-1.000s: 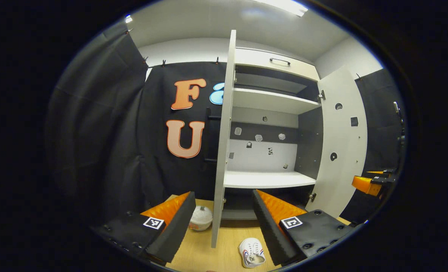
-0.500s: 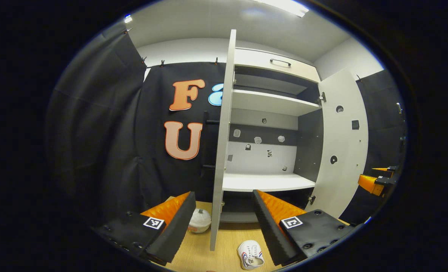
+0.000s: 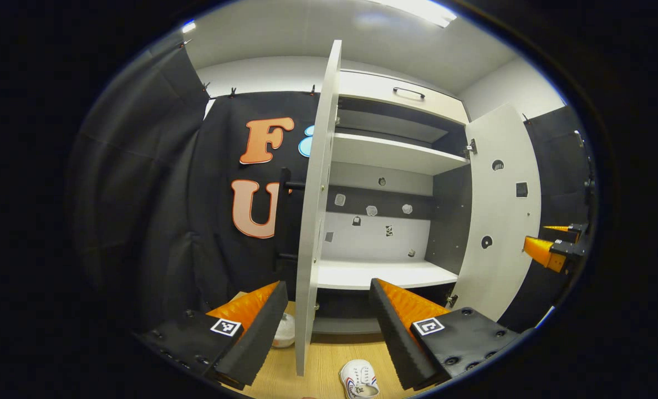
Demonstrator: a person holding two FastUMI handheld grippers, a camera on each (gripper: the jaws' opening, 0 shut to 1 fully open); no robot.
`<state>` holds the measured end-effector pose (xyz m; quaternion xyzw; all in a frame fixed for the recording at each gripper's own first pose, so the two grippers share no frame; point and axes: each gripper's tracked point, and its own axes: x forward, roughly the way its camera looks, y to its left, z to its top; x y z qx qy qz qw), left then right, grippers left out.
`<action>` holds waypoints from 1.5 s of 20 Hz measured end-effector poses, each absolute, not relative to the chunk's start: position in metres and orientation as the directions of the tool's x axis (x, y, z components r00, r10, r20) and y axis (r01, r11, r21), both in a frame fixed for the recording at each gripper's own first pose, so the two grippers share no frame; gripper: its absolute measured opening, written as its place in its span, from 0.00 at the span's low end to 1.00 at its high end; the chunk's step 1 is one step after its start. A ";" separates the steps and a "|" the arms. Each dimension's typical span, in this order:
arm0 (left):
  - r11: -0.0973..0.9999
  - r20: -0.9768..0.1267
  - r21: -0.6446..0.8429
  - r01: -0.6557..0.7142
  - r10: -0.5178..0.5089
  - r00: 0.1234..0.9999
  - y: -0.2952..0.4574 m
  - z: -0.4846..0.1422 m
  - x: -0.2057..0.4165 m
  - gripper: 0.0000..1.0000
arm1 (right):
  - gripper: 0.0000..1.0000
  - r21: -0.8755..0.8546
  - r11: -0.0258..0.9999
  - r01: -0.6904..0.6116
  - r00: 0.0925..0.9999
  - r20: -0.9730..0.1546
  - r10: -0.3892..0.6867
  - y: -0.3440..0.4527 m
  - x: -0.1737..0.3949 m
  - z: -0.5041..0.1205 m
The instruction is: Grab one shoe with the right hand and put it into the shoe cabinet, grab the other shoe with the left hand and put it into the shoe cabinet; then close the right door with the right hand and the left door with the left hand.
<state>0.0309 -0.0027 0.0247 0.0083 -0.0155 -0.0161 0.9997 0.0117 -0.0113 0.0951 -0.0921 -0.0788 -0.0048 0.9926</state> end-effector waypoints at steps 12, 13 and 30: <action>0.999 -0.035 0.051 -0.002 0.004 0.999 0.013 -0.009 0.024 0.97 | 0.94 -0.027 1.000 -0.005 0.963 -0.269 -0.002 -0.018 0.045 -0.162; 0.999 -0.044 0.050 -0.003 0.005 0.999 0.014 -0.013 0.022 0.97 | 0.95 -0.024 1.000 -0.008 0.956 -0.293 0.001 -0.017 0.046 -0.183; 0.990 -0.174 0.112 -0.084 0.103 0.979 0.044 -0.068 0.003 0.97 | 0.58 -0.006 1.000 0.019 0.752 -0.659 -0.018 -0.031 0.051 -0.406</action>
